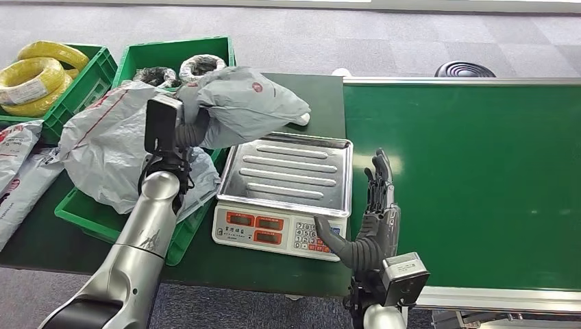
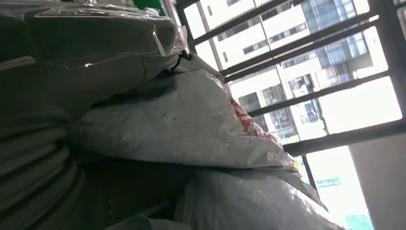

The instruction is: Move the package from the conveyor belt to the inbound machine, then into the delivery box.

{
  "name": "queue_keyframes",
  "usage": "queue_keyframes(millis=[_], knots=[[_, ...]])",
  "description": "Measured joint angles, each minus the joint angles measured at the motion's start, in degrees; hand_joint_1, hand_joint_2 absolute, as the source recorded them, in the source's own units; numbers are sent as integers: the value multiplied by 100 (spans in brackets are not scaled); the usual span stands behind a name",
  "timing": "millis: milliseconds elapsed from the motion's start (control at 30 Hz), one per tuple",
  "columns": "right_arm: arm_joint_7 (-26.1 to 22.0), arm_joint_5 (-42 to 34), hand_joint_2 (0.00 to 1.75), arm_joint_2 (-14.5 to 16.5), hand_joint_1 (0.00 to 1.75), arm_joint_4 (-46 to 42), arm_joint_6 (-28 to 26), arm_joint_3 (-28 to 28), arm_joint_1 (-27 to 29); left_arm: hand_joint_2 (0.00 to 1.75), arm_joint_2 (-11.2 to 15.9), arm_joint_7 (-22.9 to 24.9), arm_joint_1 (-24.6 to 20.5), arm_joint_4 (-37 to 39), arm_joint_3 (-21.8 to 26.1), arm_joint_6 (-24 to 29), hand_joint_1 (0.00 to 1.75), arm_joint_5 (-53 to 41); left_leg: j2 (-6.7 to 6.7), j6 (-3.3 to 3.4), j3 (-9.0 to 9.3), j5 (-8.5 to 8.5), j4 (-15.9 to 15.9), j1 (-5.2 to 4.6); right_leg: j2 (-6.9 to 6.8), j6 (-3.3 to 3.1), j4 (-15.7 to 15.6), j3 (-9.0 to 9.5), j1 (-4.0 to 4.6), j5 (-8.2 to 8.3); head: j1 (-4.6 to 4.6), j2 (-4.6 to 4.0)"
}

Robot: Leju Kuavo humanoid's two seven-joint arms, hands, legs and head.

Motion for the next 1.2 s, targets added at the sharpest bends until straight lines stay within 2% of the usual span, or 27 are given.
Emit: queue_keyframes(millis=[267,367,467,633,767,867,900,1000,1033,1200], knots=[[-1,-85,175,0,0,202,-62,68,-52,175,347,-125,-187,-132,624,433,173,504,1,0,-3,0,0,0,1,0,0,-3,-1,0,1,0],[-2,-105,175,-1,0,257,-76,91,-61,175,471,-222,-220,-128,824,721,173,582,1,0,-3,0,0,0,1,0,0,-4,0,0,1,0],[-4,-116,175,-2,0,302,-92,117,-64,175,617,-356,-267,-50,1002,1225,174,492,1,-1,-4,1,0,0,1,0,0,-5,0,0,1,1],[-31,-174,175,-11,0,386,-191,166,-79,175,846,-620,-509,527,1222,2127,169,151,2,-1,-3,1,0,0,2,0,0,-5,1,0,1,0],[-78,-226,175,-31,0,460,-309,222,-82,175,966,-824,-610,1112,1356,2407,172,54,1,-2,-3,1,0,0,1,0,0,-5,0,0,0,1],[-92,-260,175,-47,0,512,-365,268,-88,175,992,-958,-611,1437,1449,2477,166,-29,2,-2,-4,1,0,0,2,0,0,-5,0,0,1,1],[-94,-268,175,-53,0,529,-381,284,-92,175,995,-992,-612,1528,1494,2488,145,-87,2,-2,-4,1,0,0,2,0,0,-5,0,0,1,1],[-97,-288,175,-61,0,575,-411,314,-110,175,996,-1048,-612,1768,1648,2500,21,-244,2,-2,-4,1,0,0,2,0,-1,-6,-1,0,1,1],[-97,-295,175,-61,0,590,-414,320,-121,175,994,-1055,-612,1841,1690,2498,0,-248,2,-2,-4,1,0,0,2,0,-1,-7,0,0,2,1],[-97,-307,175,-61,0,642,-443,355,-177,175,968,-1199,-597,2144,1832,2483,0,-97,2,-2,-4,1,0,0,2,0,0,-7,0,0,1,1]])
